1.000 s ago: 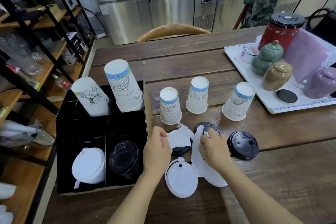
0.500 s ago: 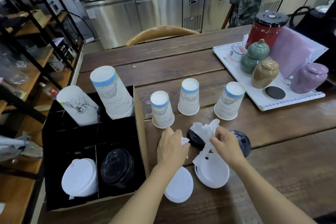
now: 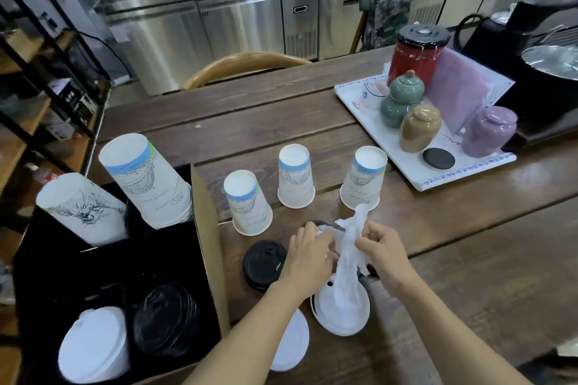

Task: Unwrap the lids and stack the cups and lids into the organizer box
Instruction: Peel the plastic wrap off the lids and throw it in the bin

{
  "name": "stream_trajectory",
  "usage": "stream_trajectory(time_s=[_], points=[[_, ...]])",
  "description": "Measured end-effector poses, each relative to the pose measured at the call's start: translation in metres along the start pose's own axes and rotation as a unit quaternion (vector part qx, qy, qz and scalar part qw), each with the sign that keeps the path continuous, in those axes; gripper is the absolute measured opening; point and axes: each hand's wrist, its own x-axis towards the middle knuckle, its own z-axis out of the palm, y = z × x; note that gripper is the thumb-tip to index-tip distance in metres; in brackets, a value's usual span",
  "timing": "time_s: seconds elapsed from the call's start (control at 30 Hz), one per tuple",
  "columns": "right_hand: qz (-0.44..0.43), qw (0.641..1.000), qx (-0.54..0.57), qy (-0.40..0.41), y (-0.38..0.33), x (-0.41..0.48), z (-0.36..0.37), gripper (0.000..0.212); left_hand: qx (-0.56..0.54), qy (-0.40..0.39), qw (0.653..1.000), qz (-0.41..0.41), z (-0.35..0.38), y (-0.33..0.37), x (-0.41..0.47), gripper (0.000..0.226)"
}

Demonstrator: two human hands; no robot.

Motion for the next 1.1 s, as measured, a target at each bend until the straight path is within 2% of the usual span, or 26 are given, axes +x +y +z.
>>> stream_trajectory(time_s=[0.07,0.13,0.2,0.27,0.3,0.37,0.43,0.5,0.6,0.7,0.8,0.87,0.97,1.03,1.1], points=[[0.018,0.999,0.041,-0.005,-0.002,0.003,-0.002,0.033,-0.027,-0.001,1.000,0.014,0.001,-0.001,0.002,0.049],[0.037,0.997,0.059,-0.032,-0.003,0.005,-0.002,0.031,-0.036,0.004,0.999,0.025,0.001,0.000,0.004,0.055],[0.054,0.995,0.056,-0.060,-0.006,0.005,0.000,0.020,-0.045,0.028,0.998,0.025,0.002,0.001,0.005,0.042],[0.058,0.993,0.054,-0.082,-0.006,0.007,0.001,0.020,-0.076,0.062,0.995,0.011,0.001,0.001,0.004,0.026],[0.056,0.993,0.053,-0.088,-0.007,0.008,0.002,0.020,-0.082,0.079,0.993,0.005,0.001,0.000,0.004,0.023],[0.046,0.992,0.058,-0.104,-0.012,0.006,0.006,0.004,-0.090,0.093,0.991,-0.019,0.000,-0.003,0.001,0.021],[0.041,0.993,0.043,-0.104,-0.013,0.007,0.007,0.036,-0.136,0.116,0.982,-0.056,-0.003,-0.006,-0.004,0.017],[0.041,0.994,0.031,-0.094,-0.014,0.008,0.012,0.036,-0.197,0.151,0.964,-0.095,-0.007,-0.008,-0.014,0.017],[0.034,0.991,0.024,-0.130,-0.013,0.005,0.028,0.014,-0.266,0.192,0.937,-0.121,-0.017,-0.008,-0.037,0.026],[0.035,0.982,0.066,-0.173,-0.015,-0.001,0.051,0.035,-0.319,0.238,0.902,-0.164,-0.026,-0.008,-0.061,0.032],[0.039,0.966,0.104,-0.233,-0.020,-0.014,0.080,0.021,-0.340,0.272,0.868,-0.240,-0.032,-0.015,-0.088,0.041],[0.032,0.953,0.119,-0.277,-0.021,-0.025,0.102,0.022,-0.354,0.293,0.847,-0.268,-0.036,-0.021,-0.108,0.042],[0.025,0.943,0.069,-0.324,-0.025,-0.048,0.136,0.034,-0.408,0.331,0.796,-0.301,-0.043,-0.035,-0.136,0.045],[0.032,0.939,0.025,-0.340,-0.031,-0.067,0.158,0.033,-0.443,0.359,0.759,-0.315,-0.050,-0.045,-0.158,0.050],[0.027,0.941,-0.023,-0.336,-0.032,-0.085,0.180,0.038,-0.459,0.375,0.738,-0.323,-0.056,-0.055,-0.184,0.048]])
